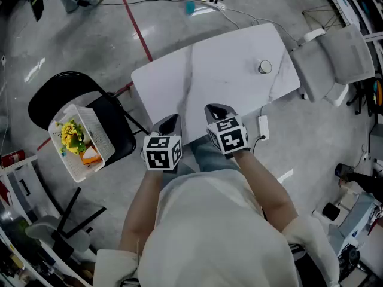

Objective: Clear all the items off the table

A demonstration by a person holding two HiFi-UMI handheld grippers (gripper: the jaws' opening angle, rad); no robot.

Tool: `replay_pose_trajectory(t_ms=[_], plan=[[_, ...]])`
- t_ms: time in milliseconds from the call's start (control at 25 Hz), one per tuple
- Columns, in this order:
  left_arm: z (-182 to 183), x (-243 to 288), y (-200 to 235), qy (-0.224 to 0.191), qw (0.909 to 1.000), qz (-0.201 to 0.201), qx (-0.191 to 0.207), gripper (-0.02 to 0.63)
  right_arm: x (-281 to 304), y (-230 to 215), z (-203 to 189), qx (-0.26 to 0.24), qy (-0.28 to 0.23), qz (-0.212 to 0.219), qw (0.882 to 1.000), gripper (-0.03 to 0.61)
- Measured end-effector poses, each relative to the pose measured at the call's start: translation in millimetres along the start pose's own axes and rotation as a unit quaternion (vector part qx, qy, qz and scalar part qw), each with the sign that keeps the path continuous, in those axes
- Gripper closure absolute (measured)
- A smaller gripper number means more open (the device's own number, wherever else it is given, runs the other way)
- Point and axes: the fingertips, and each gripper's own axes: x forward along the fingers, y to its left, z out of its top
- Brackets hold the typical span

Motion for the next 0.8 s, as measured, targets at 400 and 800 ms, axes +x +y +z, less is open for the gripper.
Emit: replay_pose_trajectory(t_ms=[400,800], plan=[[11.5,89.6,-69.7,0.037,0.9984,-0.035,0.026,0.604,-8.4,-138.9,-42.2,0.079,-0.010,-0.072,0.994,0.580],[6.8,184.6,-126.7,0.064,0.9923,-0.073,0.078,0.604,10.1,-259.5,-82.9,0.148,-0.043,-0.137,0.979,0.546]])
